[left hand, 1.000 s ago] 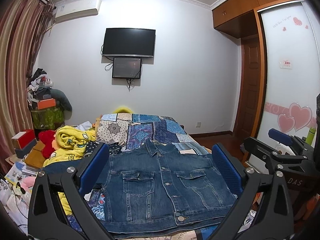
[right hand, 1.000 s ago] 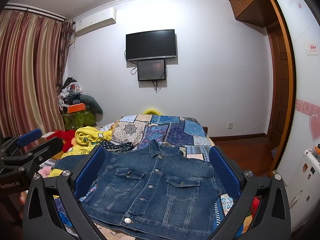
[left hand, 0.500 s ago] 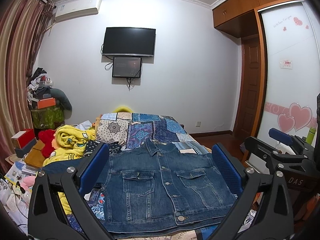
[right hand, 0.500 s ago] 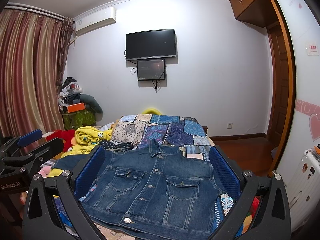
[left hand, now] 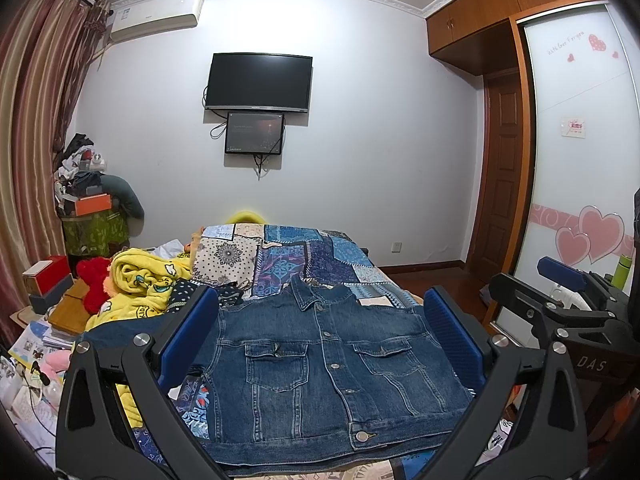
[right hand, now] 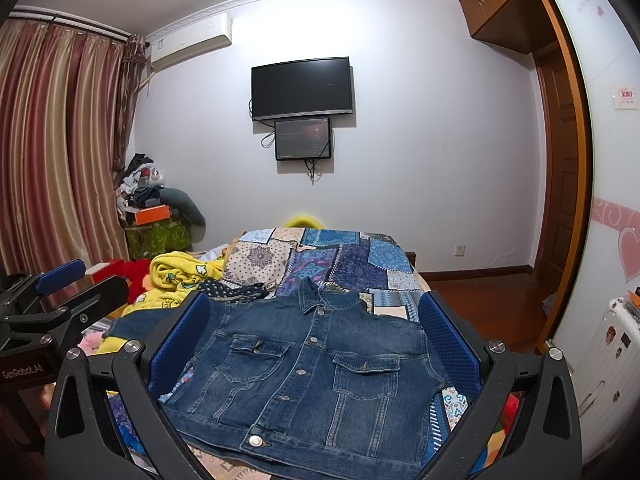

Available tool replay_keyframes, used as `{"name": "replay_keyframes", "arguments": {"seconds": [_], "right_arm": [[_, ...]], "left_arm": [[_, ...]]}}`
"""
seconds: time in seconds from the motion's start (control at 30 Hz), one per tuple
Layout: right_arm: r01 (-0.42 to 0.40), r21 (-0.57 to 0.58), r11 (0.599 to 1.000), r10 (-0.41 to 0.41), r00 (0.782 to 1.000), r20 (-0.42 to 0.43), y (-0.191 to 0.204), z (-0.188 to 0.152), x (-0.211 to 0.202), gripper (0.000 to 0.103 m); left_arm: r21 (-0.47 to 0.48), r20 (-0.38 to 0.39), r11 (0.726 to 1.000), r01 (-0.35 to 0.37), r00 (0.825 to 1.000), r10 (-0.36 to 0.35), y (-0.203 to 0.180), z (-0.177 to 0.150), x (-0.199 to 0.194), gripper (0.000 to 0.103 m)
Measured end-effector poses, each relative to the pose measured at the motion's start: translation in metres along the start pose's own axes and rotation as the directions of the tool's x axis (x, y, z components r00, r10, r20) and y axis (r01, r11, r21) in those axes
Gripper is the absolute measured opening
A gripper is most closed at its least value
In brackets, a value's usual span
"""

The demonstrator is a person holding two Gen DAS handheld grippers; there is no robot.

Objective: Fold large clothes

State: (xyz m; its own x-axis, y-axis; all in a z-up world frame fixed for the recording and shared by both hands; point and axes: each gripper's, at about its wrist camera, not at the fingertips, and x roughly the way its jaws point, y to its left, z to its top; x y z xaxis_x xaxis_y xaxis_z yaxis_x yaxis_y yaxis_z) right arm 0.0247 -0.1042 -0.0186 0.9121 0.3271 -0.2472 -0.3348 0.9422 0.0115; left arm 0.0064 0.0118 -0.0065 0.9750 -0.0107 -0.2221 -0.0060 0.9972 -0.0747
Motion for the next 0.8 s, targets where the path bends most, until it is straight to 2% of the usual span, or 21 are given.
{"name": "replay_keyframes", "arguments": {"seconds": [0.5,0.8], "right_arm": [[0.001,-0.002,1.000,-0.001,1.000,-0.011,0.000,-0.003,0.000,0.103],[0.003,-0.015,1.000,-0.003,0.999,-0.054,0.009,-0.003,0.018,0.103]], "left_arm": [[-0.010,-0.009,1.000,-0.004,1.000,0.004,0.006,-0.002,0.003,0.103],[-0.034,-0.040,0.999,-0.019,0.999,0.018,0.022,-0.004,0.019,0.103]]}}
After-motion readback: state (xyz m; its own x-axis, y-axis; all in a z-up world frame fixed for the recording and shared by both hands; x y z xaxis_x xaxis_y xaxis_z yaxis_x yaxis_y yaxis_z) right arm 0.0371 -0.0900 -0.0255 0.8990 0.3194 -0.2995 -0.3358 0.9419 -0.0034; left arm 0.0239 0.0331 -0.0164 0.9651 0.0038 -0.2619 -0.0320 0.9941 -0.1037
